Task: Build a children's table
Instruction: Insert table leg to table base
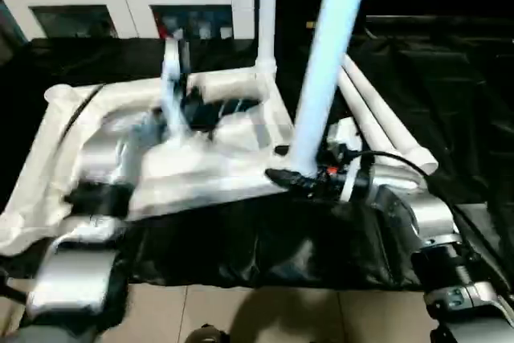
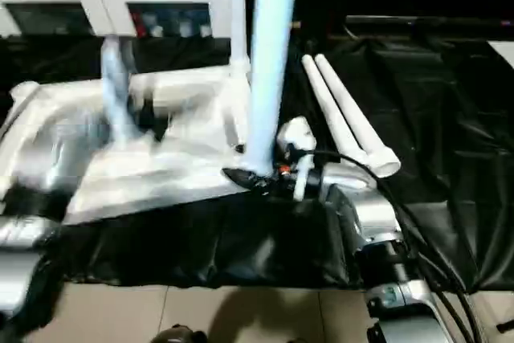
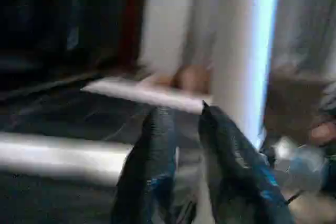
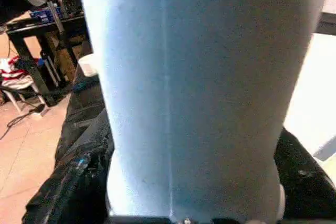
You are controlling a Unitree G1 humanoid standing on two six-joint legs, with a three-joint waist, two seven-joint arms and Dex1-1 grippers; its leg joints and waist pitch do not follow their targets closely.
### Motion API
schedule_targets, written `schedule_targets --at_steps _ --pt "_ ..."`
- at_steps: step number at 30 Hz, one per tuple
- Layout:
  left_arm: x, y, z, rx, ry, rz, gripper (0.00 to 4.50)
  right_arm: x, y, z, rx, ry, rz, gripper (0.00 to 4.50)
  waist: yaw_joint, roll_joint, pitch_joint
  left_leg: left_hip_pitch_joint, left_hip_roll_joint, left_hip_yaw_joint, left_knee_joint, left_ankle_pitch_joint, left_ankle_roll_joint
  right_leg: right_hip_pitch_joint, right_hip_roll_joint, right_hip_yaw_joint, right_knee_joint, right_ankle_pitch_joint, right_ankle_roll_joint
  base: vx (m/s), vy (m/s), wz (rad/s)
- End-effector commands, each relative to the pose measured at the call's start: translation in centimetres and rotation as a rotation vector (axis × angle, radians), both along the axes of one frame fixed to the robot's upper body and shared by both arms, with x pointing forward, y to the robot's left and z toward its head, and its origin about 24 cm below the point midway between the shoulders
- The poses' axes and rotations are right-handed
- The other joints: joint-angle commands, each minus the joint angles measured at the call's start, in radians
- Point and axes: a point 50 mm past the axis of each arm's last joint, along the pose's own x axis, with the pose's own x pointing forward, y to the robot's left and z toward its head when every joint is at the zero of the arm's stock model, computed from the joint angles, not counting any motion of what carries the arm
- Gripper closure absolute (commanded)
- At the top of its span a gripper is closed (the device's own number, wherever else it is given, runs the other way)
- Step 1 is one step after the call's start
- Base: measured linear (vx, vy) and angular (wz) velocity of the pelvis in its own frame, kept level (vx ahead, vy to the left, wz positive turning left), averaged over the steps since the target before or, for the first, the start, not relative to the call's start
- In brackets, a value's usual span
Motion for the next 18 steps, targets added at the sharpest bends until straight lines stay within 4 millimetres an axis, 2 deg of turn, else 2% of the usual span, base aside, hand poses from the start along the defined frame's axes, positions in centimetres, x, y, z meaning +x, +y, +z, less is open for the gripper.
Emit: schedule_targets --at_steps 1,4,6,7,8,10,11,13,15,17,18 --pt "-0.1 -1.0 -0.6 -0.01 0.061 -0.043 3.18 -0.1 0.8 0.3 -0.007 0.007 0.029 1.73 0.005 -0.003 -0.069 0.013 0.049 -0.025 -0.07 -0.178 0.035 0.057 -0.076 0.047 -0.073 -0.19 -0.229 0.0 0.0 0.0" --pt "-0.6 -2.0 -1.0 0.02 0.083 -0.12 3.02 0.0 1.6 0.1 -0.028 0.013 0.053 1.73 0.003 -0.006 -0.078 0.007 0.047 -0.025 -0.061 -0.103 0.067 0.059 -0.073 0.043 -0.062 -0.084 -0.239 0.0 0.0 0.0" --pt "-0.7 -2.1 -1.0 0.013 0.097 -0.137 2.85 0.0 1.8 0.1 -0.031 0.013 0.054 1.73 0.002 -0.002 -0.081 0.007 0.047 -0.023 -0.056 -0.077 0.084 0.057 -0.071 0.04 -0.058 -0.032 -0.25 0.0 0.0 0.0" --pt "-0.9 -2.2 -0.9 0.001 0.113 -0.154 2.71 0.0 1.9 0.1 -0.03 0.016 0.057 1.73 0.003 0.0 -0.08 0.008 0.048 -0.023 -0.056 -0.08 0.084 0.056 -0.071 0.039 -0.057 -0.031 -0.255 0.0 0.0 0.0" --pt "-1.2 -2.2 -0.9 -0.015 0.129 -0.177 2.64 -0.1 1.9 0.1 -0.027 0.018 0.063 1.73 0.005 0.009 -0.08 0.009 0.05 -0.024 -0.056 -0.084 0.083 0.055 -0.071 0.039 -0.056 -0.034 -0.259 0.0 0.0 0.0" --pt "-1.7 -2.2 -0.8 -0.035 0.161 -0.222 2.6 -0.3 1.8 0.4 -0.017 0.024 0.065 1.73 0.009 0.015 -0.08 0.013 0.052 -0.024 -0.057 -0.098 0.075 0.054 -0.068 0.038 -0.055 -0.03 -0.27 0.0 0.0 0.0" --pt "-1.7 -2.2 -0.8 -0.035 0.161 -0.222 2.4 -0.3 1.8 0.4 -0.017 0.024 0.065 1.73 0.007 0.012 -0.079 0.012 0.052 -0.023 -0.058 -0.102 0.076 0.055 -0.066 0.038 -0.057 -0.025 -0.271 0.0 0.0 0.0" --pt "-2.0 -2.2 -1.2 -0.009 0.18 -0.273 2.23 -0.8 1.2 0.4 -0.032 0.033 0.09 1.73 0.003 0.029 -0.077 0.017 0.049 -0.023 -0.059 -0.138 0.067 0.055 -0.062 0.037 -0.064 -0.055 -0.258 0.0 0.0 0.0" --pt "-2.2 -2.3 -1.5 0.024 0.182 -0.292 2.1 -1.1 0.8 0.2 -0.064 0.046 0.099 1.73 0.005 0.016 -0.075 0.016 0.047 -0.022 -0.058 -0.136 0.071 0.059 -0.065 0.04 -0.065 -0.083 -0.249 0.0 0.0 0.0" --pt "-2.1 -2.8 -1.3 0.036 0.166 -0.292 1.99 -1.6 0.7 0.2 -0.08 0.065 0.138 1.73 0.007 0.019 -0.075 0.013 0.047 -0.022 -0.058 -0.128 0.071 0.061 -0.067 0.04 -0.067 -0.108 -0.238 0.0 0.0 0.0" --pt "-2.1 -2.9 -1.3 0.033 0.159 -0.287 1.88 -1.8 0.7 0.2 -0.084 0.07 0.153 1.73 0.007 0.029 -0.077 0.013 0.048 -0.024 -0.057 -0.124 0.068 0.061 -0.067 0.039 -0.068 -0.111 -0.232 0.0 0.0 0.0"
